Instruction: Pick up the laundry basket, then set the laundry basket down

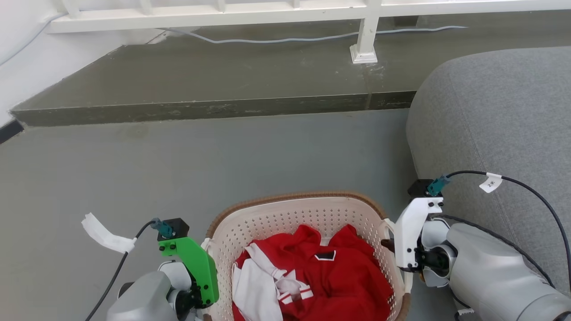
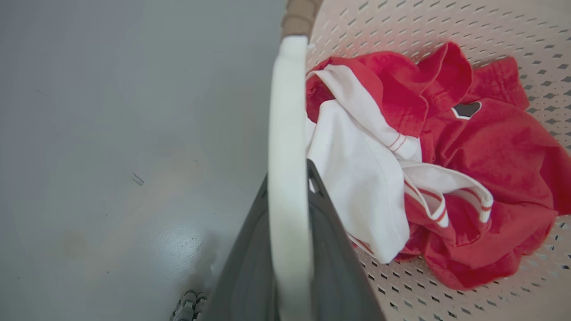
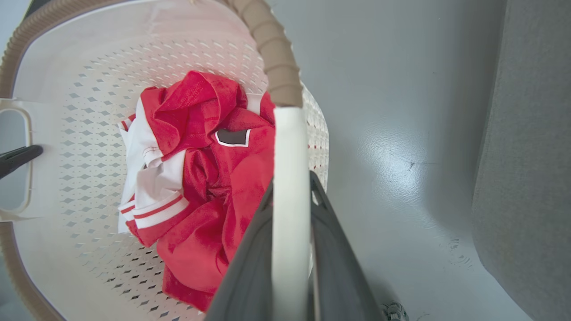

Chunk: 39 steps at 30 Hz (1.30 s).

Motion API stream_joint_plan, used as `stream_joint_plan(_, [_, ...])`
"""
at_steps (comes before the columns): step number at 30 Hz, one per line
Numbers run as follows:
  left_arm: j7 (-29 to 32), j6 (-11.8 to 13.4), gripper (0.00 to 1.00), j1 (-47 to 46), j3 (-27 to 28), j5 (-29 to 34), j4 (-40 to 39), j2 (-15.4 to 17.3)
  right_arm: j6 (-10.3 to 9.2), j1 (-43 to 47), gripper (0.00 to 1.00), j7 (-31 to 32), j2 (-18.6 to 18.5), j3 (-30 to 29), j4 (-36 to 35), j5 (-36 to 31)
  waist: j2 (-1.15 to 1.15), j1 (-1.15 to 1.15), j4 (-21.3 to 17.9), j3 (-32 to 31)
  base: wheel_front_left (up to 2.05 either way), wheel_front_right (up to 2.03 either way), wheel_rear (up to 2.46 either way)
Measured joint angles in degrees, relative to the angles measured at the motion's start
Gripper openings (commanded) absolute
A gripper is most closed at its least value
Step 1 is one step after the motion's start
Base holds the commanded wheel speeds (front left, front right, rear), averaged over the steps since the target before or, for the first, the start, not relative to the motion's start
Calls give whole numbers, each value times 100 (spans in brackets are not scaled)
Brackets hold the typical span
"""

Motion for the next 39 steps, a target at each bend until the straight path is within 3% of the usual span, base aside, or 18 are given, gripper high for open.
stream_joint_plan(22, [-26, 0, 0, -47, -89, -19, 12, 0, 0, -47, 0, -1, -27, 111, -5, 93, 0, 0, -19, 143, 0, 0, 0])
stream_joint_plan(39, [-481, 0, 0, -614, -97, 7, 60, -11, 0, -521, 0, -214, -224, 130, -211, 99, 0, 0, -83, 977, 0, 0, 0])
